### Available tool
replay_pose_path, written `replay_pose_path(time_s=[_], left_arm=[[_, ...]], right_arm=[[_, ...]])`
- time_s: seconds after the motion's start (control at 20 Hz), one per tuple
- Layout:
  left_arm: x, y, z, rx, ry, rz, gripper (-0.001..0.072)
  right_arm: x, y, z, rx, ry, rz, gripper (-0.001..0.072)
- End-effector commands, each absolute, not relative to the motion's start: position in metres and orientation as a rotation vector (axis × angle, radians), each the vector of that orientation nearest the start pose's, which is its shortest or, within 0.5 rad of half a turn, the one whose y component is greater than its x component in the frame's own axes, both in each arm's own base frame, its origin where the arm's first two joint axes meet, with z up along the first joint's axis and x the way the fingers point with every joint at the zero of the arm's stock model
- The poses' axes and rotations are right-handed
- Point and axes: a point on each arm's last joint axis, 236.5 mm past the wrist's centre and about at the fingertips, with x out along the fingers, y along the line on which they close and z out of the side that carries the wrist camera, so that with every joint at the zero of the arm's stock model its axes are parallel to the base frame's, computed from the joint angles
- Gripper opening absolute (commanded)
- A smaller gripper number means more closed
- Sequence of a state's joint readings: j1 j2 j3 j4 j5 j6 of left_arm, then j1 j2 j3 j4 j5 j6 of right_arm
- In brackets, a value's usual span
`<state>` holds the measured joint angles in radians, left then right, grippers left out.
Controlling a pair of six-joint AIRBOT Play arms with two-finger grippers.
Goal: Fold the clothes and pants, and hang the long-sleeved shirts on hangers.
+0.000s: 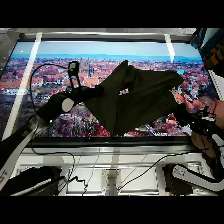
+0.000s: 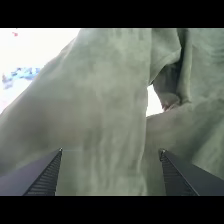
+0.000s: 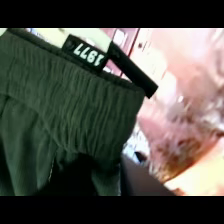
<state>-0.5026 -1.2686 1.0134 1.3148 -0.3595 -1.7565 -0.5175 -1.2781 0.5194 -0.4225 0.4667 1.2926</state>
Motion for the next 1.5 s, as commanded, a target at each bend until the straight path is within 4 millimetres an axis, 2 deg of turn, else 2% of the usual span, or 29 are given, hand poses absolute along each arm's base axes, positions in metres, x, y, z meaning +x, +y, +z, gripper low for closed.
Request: replay_pose_path(time_s=[0.0, 0.25, 0.45, 0.65, 0.9, 1.05, 1.1, 1.15, 1.2, 1.3, 1.45], left_arm=[[0.445, -0.288, 0.049, -0.191, 0.773, -0.488, 0.0705], [0.473, -0.357, 0.036, -0.072, 0.856, -0.603, 0.0705], [0.511, -0.393, 0.024, -0.014, 0.823, -0.631, 0.0702], [0.547, -0.403, -0.002, 0.046, 0.776, -0.609, 0.0695], [0.556, -0.391, -0.044, 0.125, 0.8, -0.56, 0.0685], [0.563, -0.382, -0.057, 0.198, 0.787, -0.537, 0.0536], [0.565, -0.381, -0.059, 0.214, 0.777, -0.533, 0.0358], [0.569, -0.379, -0.057, 0.236, 0.755, -0.528, 0.007], [0.576, -0.379, -0.049, 0.252, 0.712, -0.525, 0.0023], [0.589, -0.376, -0.018, 0.283, 0.612, -0.516, 0.0023], [0.594, -0.346, 0.041, 0.284, 0.58, -0.465, 0.0022]], right_arm=[[0.363, -0.095, -0.108, 1.212, 0.785, -0.454, 0.0033], [0.363, -0.094, -0.108, 1.208, 0.789, -0.447, 0.0033], [0.363, -0.094, -0.108, 1.202, 0.79, -0.445, 0.0033], [0.363, -0.094, -0.108, 1.203, 0.79, -0.445, 0.0033], [0.363, -0.094, -0.108, 1.203, 0.79, -0.445, 0.0033], [0.363, -0.095, -0.108, 1.202, 0.789, -0.446, 0.0033], [0.363, -0.095, -0.108, 1.202, 0.789, -0.446, 0.0033], [0.363, -0.095, -0.108, 1.201, 0.789, -0.447, 0.0033], [0.363, -0.095, -0.108, 1.201, 0.789, -0.447, 0.0033], [0.363, -0.095, -0.108, 1.202, 0.789, -0.446, 0.0033], [0.371, -0.097, -0.099, 1.141, 0.78, -0.404, 0.0033]])
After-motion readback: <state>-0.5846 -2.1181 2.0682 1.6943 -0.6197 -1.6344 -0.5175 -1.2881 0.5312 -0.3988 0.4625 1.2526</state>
